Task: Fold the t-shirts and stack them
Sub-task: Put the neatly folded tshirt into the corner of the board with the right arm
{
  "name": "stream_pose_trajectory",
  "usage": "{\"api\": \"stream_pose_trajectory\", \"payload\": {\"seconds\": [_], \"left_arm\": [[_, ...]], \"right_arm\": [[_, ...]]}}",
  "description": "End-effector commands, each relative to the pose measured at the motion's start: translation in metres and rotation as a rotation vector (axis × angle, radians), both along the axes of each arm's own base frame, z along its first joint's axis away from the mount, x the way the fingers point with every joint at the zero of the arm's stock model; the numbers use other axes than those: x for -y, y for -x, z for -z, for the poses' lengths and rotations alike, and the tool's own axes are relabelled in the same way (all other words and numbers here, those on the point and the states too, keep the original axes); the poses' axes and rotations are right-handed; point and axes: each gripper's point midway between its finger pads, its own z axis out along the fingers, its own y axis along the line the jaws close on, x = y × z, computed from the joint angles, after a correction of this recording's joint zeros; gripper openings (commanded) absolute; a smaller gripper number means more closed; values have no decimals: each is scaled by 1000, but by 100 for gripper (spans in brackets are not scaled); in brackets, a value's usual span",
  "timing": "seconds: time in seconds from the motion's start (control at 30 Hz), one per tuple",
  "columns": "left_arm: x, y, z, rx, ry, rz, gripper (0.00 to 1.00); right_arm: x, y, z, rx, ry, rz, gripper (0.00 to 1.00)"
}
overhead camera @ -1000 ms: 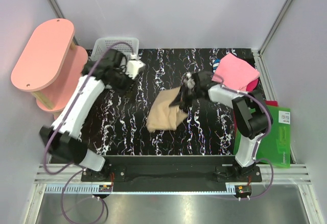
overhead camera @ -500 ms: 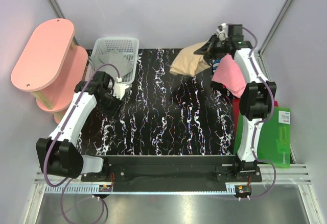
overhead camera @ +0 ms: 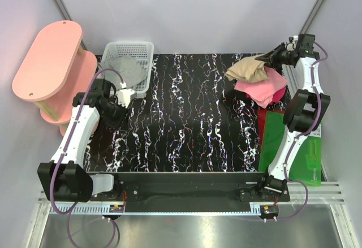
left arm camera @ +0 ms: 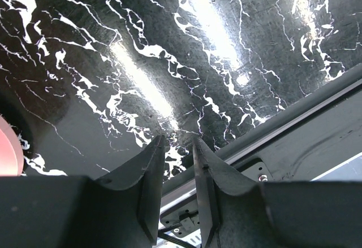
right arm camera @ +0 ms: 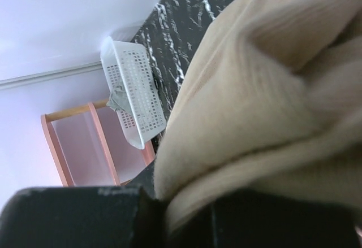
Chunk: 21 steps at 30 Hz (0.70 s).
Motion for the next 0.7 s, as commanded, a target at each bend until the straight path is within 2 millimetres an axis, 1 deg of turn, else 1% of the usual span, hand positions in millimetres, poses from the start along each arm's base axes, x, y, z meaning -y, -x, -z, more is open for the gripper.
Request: {"api": "stream_pose_trajectory", "payload": {"seconds": [0.0, 0.03, 0.07, 0.13, 0.2, 0.3, 0.37, 0.4, 0.43, 0.47, 0.5, 0.53, 0.57, 0.6, 0.63, 0.67], "left_arm": [[6, -10, -12, 57, 40, 20, 30], [6, -11, -12, 57, 41, 22, 30], [6, -11, -12, 55, 41, 21, 30], [7, -12, -13, 61, 44, 22, 30], [7, -12, -13, 63, 44, 23, 30], [7, -10, -13, 63, 42, 27, 30], [6, -9, -14, 65, 39, 31, 30], [6, -9, -15, 70, 39, 31, 30], [6, -9, -15, 72, 39, 32, 30], [6, -9, -17, 77, 39, 34, 30], [6, -9, -18, 78, 39, 32, 30], [6, -9, -18, 81, 38, 36, 30], [6, -11, -20, 85, 37, 33, 30], [6, -10, -21, 90, 35, 34, 30], [5, -9, -23, 90, 36, 35, 30], [6, -8, -23, 91, 36, 37, 30]], "right_arm": [[1, 20, -21, 40, -6, -26, 0], [5, 21, -17, 32, -4, -16, 0], [15, 22, -9, 15, -3, 3, 0], [23, 22, -3, 0, -4, 22, 0], [31, 22, -2, 0, 5, 40, 0], [35, 24, 9, -32, 9, 59, 0], [36, 31, 24, -85, 12, 83, 1], [37, 35, 25, -100, 27, 99, 11], [38, 45, 39, -164, 29, 119, 14], [44, 49, 48, -205, 65, 160, 15], [48, 56, 51, -240, 83, 190, 18], [51, 69, 61, -326, 92, 221, 25], [61, 75, 69, -367, 145, 274, 33], [66, 83, 69, -392, 171, 306, 41], [72, 94, 70, -440, 193, 340, 58], [82, 99, 72, -461, 246, 383, 64]]}}
